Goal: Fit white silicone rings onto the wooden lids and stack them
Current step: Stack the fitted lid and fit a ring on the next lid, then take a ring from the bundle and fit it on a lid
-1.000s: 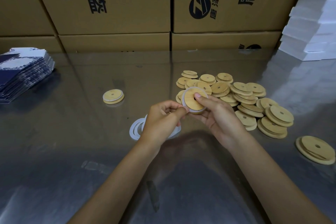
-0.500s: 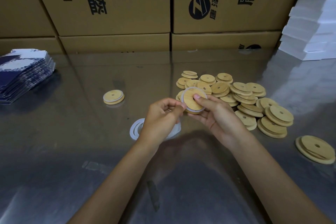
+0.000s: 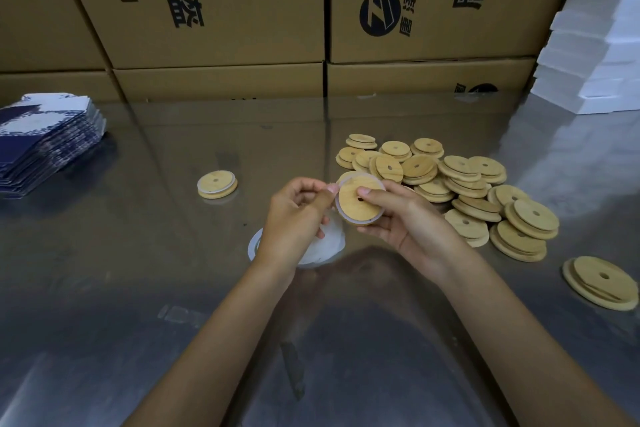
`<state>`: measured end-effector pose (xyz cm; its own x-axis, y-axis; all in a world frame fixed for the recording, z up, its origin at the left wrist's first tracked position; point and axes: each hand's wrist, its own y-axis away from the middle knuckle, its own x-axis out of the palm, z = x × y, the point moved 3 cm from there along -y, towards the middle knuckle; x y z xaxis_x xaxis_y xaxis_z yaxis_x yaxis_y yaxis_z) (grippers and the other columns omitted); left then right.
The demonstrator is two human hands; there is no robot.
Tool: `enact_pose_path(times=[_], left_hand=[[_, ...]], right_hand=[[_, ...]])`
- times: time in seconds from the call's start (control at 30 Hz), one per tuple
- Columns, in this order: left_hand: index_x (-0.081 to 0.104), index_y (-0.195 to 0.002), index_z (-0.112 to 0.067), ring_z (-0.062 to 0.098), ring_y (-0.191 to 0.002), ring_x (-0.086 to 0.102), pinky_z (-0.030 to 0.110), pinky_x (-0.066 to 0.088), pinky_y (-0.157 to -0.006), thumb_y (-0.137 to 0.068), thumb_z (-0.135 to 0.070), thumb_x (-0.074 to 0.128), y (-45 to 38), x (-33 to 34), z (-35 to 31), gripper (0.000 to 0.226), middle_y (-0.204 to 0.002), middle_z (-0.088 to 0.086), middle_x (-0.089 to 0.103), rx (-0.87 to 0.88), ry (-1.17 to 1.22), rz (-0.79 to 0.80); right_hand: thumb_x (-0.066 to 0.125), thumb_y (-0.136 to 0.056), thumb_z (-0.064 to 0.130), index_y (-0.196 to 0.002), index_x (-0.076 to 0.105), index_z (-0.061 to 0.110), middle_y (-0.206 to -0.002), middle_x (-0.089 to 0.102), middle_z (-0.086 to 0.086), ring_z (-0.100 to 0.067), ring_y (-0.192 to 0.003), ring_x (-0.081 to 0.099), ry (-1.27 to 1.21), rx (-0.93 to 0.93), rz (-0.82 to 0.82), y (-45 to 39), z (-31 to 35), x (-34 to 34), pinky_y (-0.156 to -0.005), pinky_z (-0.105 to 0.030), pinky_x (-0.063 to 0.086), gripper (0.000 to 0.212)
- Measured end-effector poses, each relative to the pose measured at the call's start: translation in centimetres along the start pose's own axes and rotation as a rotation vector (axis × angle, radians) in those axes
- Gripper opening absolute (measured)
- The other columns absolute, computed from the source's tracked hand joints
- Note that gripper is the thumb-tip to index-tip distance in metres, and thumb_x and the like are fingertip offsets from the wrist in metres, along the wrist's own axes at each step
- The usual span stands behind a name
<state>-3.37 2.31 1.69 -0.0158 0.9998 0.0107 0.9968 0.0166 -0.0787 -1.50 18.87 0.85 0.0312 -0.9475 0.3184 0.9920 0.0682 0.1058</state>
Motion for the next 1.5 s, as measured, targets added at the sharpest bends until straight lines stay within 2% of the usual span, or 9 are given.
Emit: enact_pose_path(times=[0.17, 0.27, 0.4, 0.57, 0.7, 0.9, 1.13, 1.3, 1.5], left_hand=[[0.06, -0.121, -0.026, 0.002, -0.085, 0.056, 0.012, 0.043, -0.078, -0.08, -0.026, 0.077, 0.8, 1.1, -0.1, 0.044, -0.109, -0.012, 0.056, 0.382, -0.431, 0.04], [0.057, -0.128, -0.021, -0.008, -0.092, 0.049, 0.003, 0.037, -0.082, -0.071, -0.032, 0.084, 0.5, 1.1, 0.4, 0.064, -0.113, -0.011, 0.05, 0.422, -0.526, 0.001], [0.06, -0.113, -0.024, -0.012, -0.088, 0.05, -0.001, 0.035, -0.075, -0.065, -0.03, 0.088, -1.0, -0.3, 0.5, 0.056, -0.105, -0.01, 0.052, 0.376, -0.451, -0.118], [0.06, -0.113, -0.017, 0.014, -0.102, 0.055, 0.024, 0.044, -0.084, -0.07, -0.025, 0.081, -3.3, -5.6, 0.2, 0.049, -0.107, -0.008, 0.048, 0.345, -0.557, -0.418], [0.06, -0.108, -0.005, 0.031, -0.114, 0.049, 0.037, 0.042, -0.092, -0.077, -0.021, 0.077, -4.5, -10.4, 0.8, 0.039, -0.113, 0.016, 0.055, 0.325, -0.69, -0.604], [0.049, -0.113, 0.001, 0.035, -0.113, 0.051, 0.037, 0.039, -0.088, -0.083, -0.007, 0.066, -5.0, -12.1, 2.6, 0.034, -0.123, 0.02, 0.052, 0.136, -0.662, -0.614], [0.064, -0.1, 0.001, 0.034, -0.108, 0.055, 0.031, 0.039, -0.084, -0.09, -0.004, 0.057, -5.1, -11.9, 2.7, 0.013, -0.119, 0.019, 0.055, 0.158, -0.708, -0.575], [0.062, -0.109, -0.002, 0.035, -0.112, 0.053, 0.038, 0.041, -0.089, -0.089, -0.01, 0.055, -4.9, -11.7, 2.5, 0.023, -0.126, 0.018, 0.053, 0.124, -0.747, -0.598], [0.045, -0.138, -0.011, 0.027, -0.135, 0.039, 0.045, 0.034, -0.106, -0.091, -0.009, 0.05, -5.0, -10.0, 2.4, 0.047, -0.145, 0.007, 0.043, 0.244, -0.928, -0.301]], right_hand=[[0.052, -0.101, 0.013, -0.131, 0.058, 0.0, -0.109, 0.074, -0.018, -0.021, -0.086, 0.075, -0.161, 0.015, -0.001, -0.1, 0.2, 0.4, -0.075, -0.028, 0.061, 0.033], [0.045, -0.103, 0.014, -0.131, 0.057, 0.003, -0.101, 0.071, -0.014, -0.014, -0.073, 0.066, -0.145, 0.049, 0.08, 0.1, 0.2, 1.0, -0.075, -0.028, 0.06, 0.033], [0.045, -0.104, 0.02, -0.132, 0.057, 0.008, -0.121, 0.069, -0.017, -0.027, -0.111, 0.069, -0.079, 0.063, 0.126, 0.3, -0.1, 1.6, -0.099, -0.041, 0.055, 0.033], [0.043, -0.104, 0.029, -0.14, 0.049, 0.015, -0.121, 0.073, -0.011, -0.03, -0.111, 0.07, -0.066, 0.055, 0.077, 0.3, 0.2, 0.7, -0.099, -0.042, 0.052, 0.039], [0.041, -0.105, 0.028, -0.139, 0.051, 0.015, -0.12, 0.073, -0.011, -0.03, -0.11, 0.071, -0.042, 0.045, 0.055, 0.5, 0.4, 0.6, -0.097, -0.041, 0.054, 0.038], [0.041, -0.104, 0.028, -0.136, 0.054, 0.013, -0.119, 0.074, -0.011, -0.029, -0.11, 0.071, -0.033, 0.054, 0.043, 0.4, 0.3, 0.6, -0.095, -0.04, 0.054, 0.038], [0.04, -0.104, 0.029, -0.126, 0.06, 0.014, -0.114, 0.076, -0.01, -0.027, -0.105, 0.073, 0.008, 0.043, -0.011, 0.2, 0.1, -0.2, -0.087, -0.035, 0.056, 0.033], [0.051, -0.098, 0.009, -0.099, 0.071, 0.009, -0.088, 0.076, -0.011, -0.017, -0.071, 0.067, 0.38, -0.117, -0.376, -0.4, 0.2, -1.5, -0.066, -0.028, 0.054, 0.02], [0.055, -0.09, 0.004, -0.123, 0.065, 0.01, -0.128, 0.06, -0.004, -0.022, -0.122, 0.046, 1.161, -0.432, -0.532, -0.1, 0.7, -2.3, -0.095, -0.018, 0.033, 0.035]])
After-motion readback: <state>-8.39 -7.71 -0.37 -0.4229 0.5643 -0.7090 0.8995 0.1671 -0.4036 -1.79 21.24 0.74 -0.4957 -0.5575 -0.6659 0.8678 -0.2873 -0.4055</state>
